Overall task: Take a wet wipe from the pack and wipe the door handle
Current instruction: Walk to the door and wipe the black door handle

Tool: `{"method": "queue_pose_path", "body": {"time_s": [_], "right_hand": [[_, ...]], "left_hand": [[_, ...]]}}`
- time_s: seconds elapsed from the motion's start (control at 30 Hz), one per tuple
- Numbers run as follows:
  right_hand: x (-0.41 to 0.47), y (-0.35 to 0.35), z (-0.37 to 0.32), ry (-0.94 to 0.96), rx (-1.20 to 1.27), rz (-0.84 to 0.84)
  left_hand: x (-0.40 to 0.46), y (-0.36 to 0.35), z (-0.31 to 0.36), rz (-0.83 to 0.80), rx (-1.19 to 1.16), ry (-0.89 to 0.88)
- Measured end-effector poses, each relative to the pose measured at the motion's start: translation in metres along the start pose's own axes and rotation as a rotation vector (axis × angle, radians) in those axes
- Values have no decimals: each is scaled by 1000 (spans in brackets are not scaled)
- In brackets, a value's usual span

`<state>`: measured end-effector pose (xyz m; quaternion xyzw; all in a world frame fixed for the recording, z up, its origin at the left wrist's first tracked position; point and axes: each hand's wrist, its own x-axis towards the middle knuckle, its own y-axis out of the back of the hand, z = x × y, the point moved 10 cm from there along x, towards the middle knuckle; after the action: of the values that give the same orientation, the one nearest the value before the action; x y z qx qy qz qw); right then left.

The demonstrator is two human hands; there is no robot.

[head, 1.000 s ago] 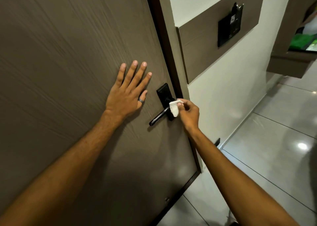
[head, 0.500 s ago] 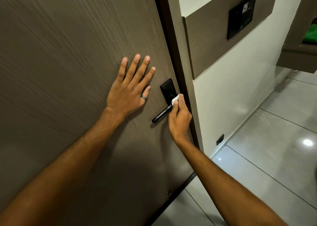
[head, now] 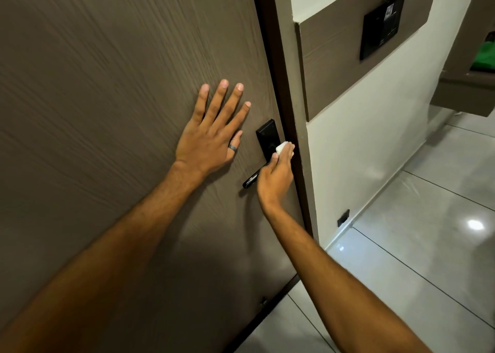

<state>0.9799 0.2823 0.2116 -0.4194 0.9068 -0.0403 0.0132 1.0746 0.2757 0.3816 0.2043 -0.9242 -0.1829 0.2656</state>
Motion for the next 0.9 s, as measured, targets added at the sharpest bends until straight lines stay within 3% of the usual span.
{"method": "queue_pose_path", "body": {"time_s": [0.2,0.43,0.5,0.63,0.73,0.8,0.87,0.9], "right_hand": [[-64,-12,0,75,44,96],[-137,-21,5,11,128,-167],[-129,-5,23,-184,278,-251],[-98,39,57,-789,771,-322],[-51,101,58,-896,838,-348],[-12,140,52,-849,808,-361],[35,184,49,-770,672,-366],[64,211,47,-733,568,-368]], "left_hand": [[-2,2,-1,-11,-19,-3],[-5,-2,-2,-24,-51,-7],[-4,-3,-1,-51,-82,-8],[-2,-1,0,-24,-191,66],[5,7,12,58,-445,381],[18,24,63,179,-712,429],[49,32,134,127,-1127,443],[71,29,175,6,-1366,521]]}}
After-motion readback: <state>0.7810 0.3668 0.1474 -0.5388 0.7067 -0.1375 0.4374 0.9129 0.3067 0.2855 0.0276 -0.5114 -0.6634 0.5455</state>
